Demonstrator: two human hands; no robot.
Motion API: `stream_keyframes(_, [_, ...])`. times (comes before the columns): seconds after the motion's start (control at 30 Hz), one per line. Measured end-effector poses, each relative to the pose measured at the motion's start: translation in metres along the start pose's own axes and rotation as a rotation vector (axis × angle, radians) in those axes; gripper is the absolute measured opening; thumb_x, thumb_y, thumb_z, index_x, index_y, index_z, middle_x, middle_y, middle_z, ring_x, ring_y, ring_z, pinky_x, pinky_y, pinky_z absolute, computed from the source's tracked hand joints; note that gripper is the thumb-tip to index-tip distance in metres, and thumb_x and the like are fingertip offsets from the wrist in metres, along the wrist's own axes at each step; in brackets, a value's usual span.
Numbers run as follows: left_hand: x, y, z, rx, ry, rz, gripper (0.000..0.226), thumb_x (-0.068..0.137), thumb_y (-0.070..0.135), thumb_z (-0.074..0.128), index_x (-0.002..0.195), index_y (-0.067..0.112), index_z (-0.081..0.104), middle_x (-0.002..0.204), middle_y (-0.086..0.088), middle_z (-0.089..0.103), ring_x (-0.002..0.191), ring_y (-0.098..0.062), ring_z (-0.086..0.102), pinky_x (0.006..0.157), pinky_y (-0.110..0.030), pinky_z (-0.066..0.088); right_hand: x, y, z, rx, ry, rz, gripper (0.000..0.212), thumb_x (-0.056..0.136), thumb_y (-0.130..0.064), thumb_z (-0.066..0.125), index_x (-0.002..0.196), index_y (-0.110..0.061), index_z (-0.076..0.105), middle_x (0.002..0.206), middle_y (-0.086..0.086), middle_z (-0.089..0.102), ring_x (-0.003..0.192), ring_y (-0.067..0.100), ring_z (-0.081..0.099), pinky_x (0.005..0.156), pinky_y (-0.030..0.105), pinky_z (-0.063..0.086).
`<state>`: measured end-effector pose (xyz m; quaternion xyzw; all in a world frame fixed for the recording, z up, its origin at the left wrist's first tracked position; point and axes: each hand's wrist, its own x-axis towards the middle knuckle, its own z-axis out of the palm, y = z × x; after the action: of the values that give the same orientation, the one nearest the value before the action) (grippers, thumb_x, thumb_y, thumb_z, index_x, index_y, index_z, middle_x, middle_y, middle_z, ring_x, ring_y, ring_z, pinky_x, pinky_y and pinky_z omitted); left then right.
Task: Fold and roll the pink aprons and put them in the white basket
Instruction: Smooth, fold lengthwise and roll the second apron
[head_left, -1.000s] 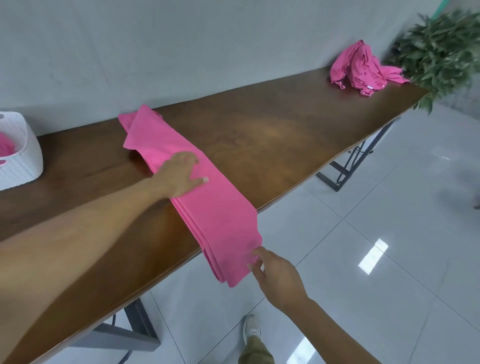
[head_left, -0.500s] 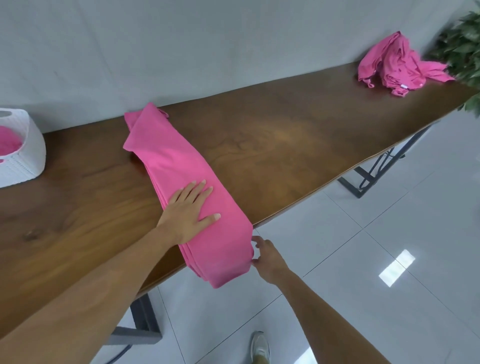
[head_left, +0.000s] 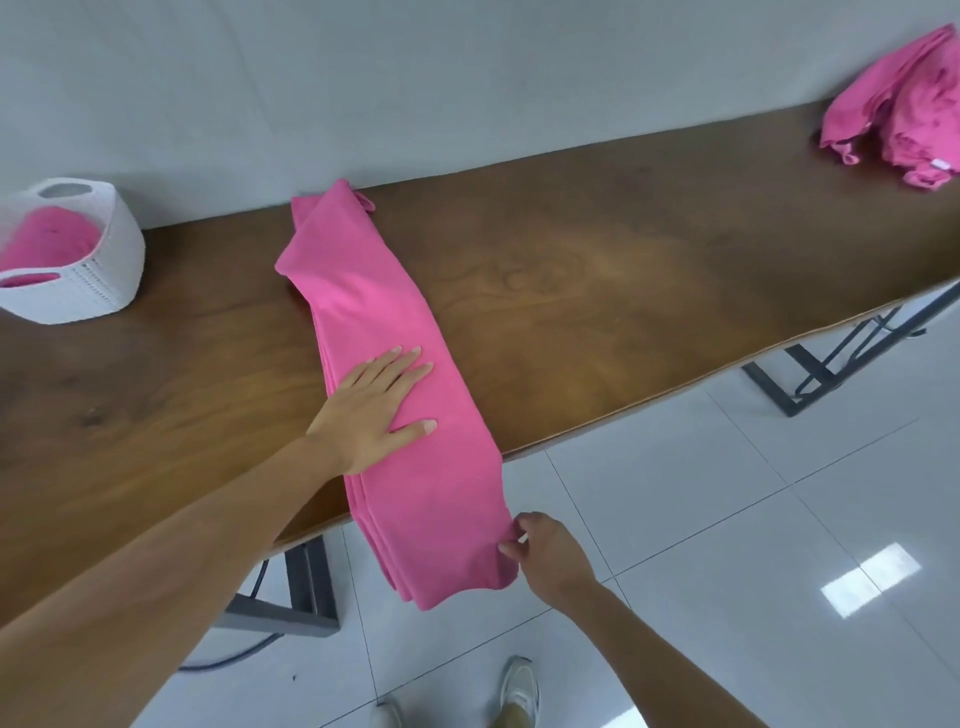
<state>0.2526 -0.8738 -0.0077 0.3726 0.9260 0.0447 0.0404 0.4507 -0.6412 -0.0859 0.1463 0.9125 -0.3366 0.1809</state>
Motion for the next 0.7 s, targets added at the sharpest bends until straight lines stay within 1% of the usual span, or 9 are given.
stream_keyframes(0.07, [-0.003,0.003,0.000,0.020,-0.003,0.000,0.085,0.094,0.080,0.012,0.163,0.031,-0.001,0.170,0.009,-0.004,0.156,-0.011,-0.011,0.127,-0.039,-0.001,-0.008,0.001,-0.017,0.020,0.010,-0.057,0.010,0.099,-0.032,0.062,0.101,-0.022,0.060,0.109,-0.009,0.063,0.092,0.009,0.062,0.078,0.023,0.051])
stream_keyframes(0.13, [-0.009,0.008,-0.001,0.024,-0.004,0.001,0.084,0.095,0.079,0.013,0.162,0.031,-0.003,0.170,0.009,-0.007,0.155,-0.010,-0.013,0.126,-0.036,-0.005,-0.016,-0.001,-0.039,0.007,0.036,-0.127,0.016,0.100,-0.030,0.059,0.115,-0.023,0.061,0.117,-0.011,0.063,0.101,0.007,0.061,0.086,0.023,0.051])
stream_keyframes(0.2, [-0.016,0.013,-0.001,0.019,-0.003,0.006,0.083,0.096,0.078,0.014,0.162,0.031,-0.004,0.170,0.009,-0.008,0.155,-0.009,-0.015,0.126,-0.035,-0.007,-0.022,-0.008,-0.066,0.016,0.080,-0.194,0.021,0.102,-0.030,0.055,0.121,-0.026,0.061,0.119,-0.014,0.063,0.103,0.003,0.059,0.088,0.020,0.048])
stream_keyframes(0.33, [-0.032,0.026,0.003,0.017,-0.004,-0.009,0.082,0.097,0.076,0.019,0.162,0.032,-0.003,0.170,0.010,-0.009,0.154,-0.008,-0.017,0.127,-0.038,-0.005,-0.025,-0.028,-0.115,0.039,0.174,-0.338,0.022,0.103,-0.034,0.049,0.120,-0.032,0.062,0.113,-0.021,0.064,0.103,-0.001,0.058,0.088,0.021,0.048])
stream_keyframes(0.43, [-0.045,0.037,0.002,0.014,-0.002,-0.026,0.082,0.098,0.076,0.021,0.162,0.032,-0.002,0.170,0.010,-0.010,0.154,-0.008,-0.018,0.127,-0.039,-0.004,-0.015,-0.038,-0.135,0.057,0.183,-0.429,0.020,0.102,-0.032,0.053,0.120,-0.033,0.061,0.109,-0.021,0.064,0.103,-0.002,0.059,0.087,0.021,0.049])
stream_keyframes(0.53, [-0.056,0.049,0.002,-0.007,-0.018,-0.045,0.084,0.096,0.078,0.026,0.162,0.033,-0.001,0.169,0.013,-0.011,0.153,-0.006,-0.020,0.127,-0.037,-0.007,0.004,-0.042,-0.141,0.063,0.180,-0.496,0.018,0.100,-0.027,0.058,0.117,-0.030,0.062,0.105,-0.018,0.064,0.099,0.001,0.060,0.083,0.024,0.052])
stream_keyframes(0.63, [-0.065,0.056,0.002,-0.093,-0.015,-0.076,0.083,0.095,0.077,0.034,0.162,0.036,0.009,0.168,0.017,-0.005,0.153,-0.002,-0.015,0.126,-0.032,-0.007,0.022,-0.047,-0.140,0.022,0.165,-0.536,0.018,0.099,-0.025,0.060,0.116,-0.029,0.063,0.103,-0.018,0.064,0.096,0.002,0.060,0.082,0.025,0.052])
stream_keyframes(0.67, [-0.066,0.057,0.001,-0.140,0.009,-0.090,0.079,0.095,0.076,0.037,0.161,0.036,0.017,0.168,0.018,0.001,0.154,-0.002,-0.009,0.127,-0.032,-0.004,0.027,-0.050,-0.139,0.005,0.163,-0.546,0.018,0.098,-0.025,0.060,0.116,-0.029,0.063,0.103,-0.018,0.063,0.095,0.001,0.059,0.081,0.024,0.051])
stream_keyframes(0.7, [-0.067,0.057,-0.001,-0.178,0.064,-0.104,0.074,0.097,0.073,0.039,0.159,0.035,0.026,0.168,0.017,0.011,0.154,-0.002,0.002,0.127,-0.033,0.003,0.031,-0.053,-0.139,-0.010,0.162,-0.550,0.018,0.098,-0.026,0.060,0.116,-0.030,0.062,0.103,-0.019,0.063,0.095,0.001,0.059,0.081,0.024,0.051])
